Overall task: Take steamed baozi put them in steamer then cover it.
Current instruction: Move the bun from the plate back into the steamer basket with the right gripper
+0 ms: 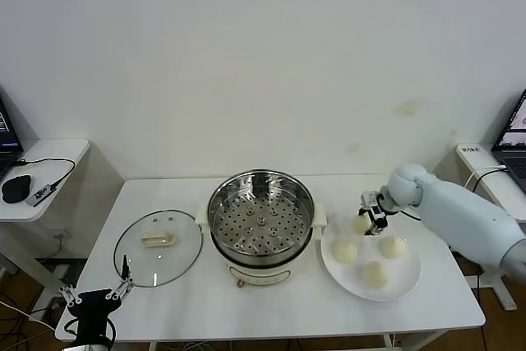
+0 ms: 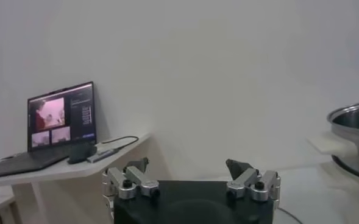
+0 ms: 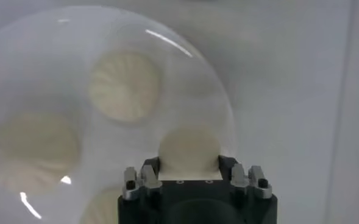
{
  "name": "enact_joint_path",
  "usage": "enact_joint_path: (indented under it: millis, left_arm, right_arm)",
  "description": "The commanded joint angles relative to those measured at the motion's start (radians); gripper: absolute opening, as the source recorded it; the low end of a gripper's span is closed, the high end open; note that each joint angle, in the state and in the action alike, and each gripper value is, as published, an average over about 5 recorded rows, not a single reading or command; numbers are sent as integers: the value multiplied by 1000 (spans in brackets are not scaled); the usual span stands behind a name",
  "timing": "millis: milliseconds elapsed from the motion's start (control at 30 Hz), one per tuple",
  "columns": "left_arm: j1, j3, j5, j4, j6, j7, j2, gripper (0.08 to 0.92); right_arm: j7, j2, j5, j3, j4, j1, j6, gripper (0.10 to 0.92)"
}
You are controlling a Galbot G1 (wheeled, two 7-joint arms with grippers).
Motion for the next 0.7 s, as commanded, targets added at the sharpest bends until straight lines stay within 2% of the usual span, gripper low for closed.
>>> enact_joint_path:
  millis: [33,267,500,700]
  left_arm:
    - [-12,5,-58,11,17,-6,1,823]
    - [-25,17,-127,14,46,-11,15,823]
    - [-29,28,-175,10,73,-9,30,823]
    - [-40,7,-316,17,117,1,42,823]
  right_arm:
    - [-5,-70,130,-88,107,161,-5,608]
    - [-8,-36,290,-229,152,427,-21,603]
    - [9,107,390,-333,153,560,-6,603]
    - [41,234,427,-374,152,572,48,602]
